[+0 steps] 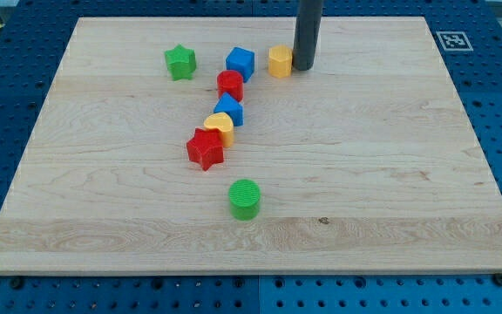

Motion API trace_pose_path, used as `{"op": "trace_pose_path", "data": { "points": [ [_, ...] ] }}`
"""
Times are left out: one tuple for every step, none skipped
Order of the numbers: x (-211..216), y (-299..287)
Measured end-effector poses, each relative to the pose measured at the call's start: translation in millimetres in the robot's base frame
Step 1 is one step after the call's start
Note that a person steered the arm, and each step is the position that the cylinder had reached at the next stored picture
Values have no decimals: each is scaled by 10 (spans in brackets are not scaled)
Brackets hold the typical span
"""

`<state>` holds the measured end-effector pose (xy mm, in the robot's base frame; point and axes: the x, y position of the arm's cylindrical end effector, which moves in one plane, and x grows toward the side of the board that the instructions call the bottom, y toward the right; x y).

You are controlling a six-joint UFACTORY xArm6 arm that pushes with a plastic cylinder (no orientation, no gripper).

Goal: Move the yellow hexagon above the blue cube

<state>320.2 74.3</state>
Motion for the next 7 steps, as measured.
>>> {"op": "trace_pose_path", "data": {
  "points": [
    [313,0],
    [343,-4],
    [297,-83],
    [77,-185],
    [-195,-189],
    [-399,-194],
    [-533,-296]
  ]
}}
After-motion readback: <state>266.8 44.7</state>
